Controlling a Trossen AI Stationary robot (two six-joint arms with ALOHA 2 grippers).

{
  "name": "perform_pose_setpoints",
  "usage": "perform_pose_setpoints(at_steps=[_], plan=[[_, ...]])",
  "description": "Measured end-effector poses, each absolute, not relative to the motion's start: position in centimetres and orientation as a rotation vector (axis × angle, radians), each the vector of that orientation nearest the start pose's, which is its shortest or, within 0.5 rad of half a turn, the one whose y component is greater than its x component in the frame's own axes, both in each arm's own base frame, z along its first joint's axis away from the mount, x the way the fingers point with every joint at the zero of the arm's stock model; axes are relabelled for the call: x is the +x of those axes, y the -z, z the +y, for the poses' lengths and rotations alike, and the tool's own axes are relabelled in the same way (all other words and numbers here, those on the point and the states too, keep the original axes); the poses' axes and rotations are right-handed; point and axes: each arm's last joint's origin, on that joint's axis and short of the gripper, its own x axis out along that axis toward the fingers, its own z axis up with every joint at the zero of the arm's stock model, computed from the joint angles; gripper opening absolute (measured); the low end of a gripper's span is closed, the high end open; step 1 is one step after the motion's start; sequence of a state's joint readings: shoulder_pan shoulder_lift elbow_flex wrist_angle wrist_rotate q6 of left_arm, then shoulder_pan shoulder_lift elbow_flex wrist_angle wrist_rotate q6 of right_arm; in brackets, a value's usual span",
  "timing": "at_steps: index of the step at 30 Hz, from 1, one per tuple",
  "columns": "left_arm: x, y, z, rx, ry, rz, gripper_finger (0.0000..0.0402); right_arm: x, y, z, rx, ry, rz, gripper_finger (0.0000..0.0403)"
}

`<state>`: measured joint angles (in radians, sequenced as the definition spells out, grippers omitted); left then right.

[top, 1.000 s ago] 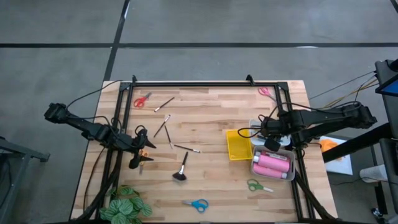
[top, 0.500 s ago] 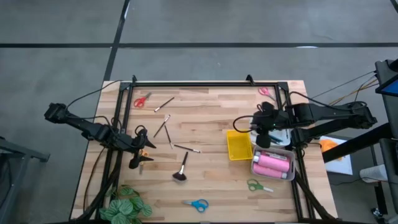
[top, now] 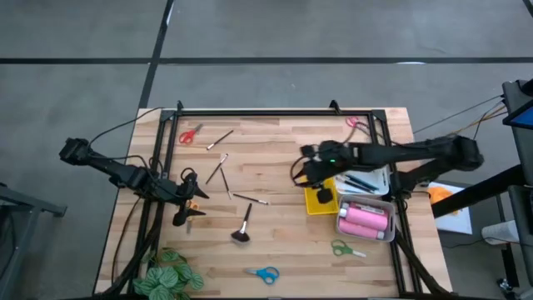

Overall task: Pick & Place Paint Supplies
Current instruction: Put the black paint brush into the white bin

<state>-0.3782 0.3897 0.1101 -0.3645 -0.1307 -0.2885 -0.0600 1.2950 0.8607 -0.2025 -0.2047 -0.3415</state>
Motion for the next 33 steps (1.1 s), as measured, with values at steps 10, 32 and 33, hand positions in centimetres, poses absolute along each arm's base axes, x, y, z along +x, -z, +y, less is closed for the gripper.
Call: perform_pose_setpoints(at_steps=[10,32,33], plan=[[9.9,-13.6,-3.5,-0.115,0.147,0.652,0.0300,35.9,-22.2,-1.2,-0.330,-0.529,0.570,0.0091],[9.9,-13.6,-3.5,-0.115,0.147,0.652,0.0300,49.1,-15.4,0.2,-0.373,-0.835,0.614,0.0091],[9.9,-13.6,-3.5,-0.115,0.146,0.652,0.0300,49.2,-15.0,0.2,-0.369,-0.838,0.622,0.0091]])
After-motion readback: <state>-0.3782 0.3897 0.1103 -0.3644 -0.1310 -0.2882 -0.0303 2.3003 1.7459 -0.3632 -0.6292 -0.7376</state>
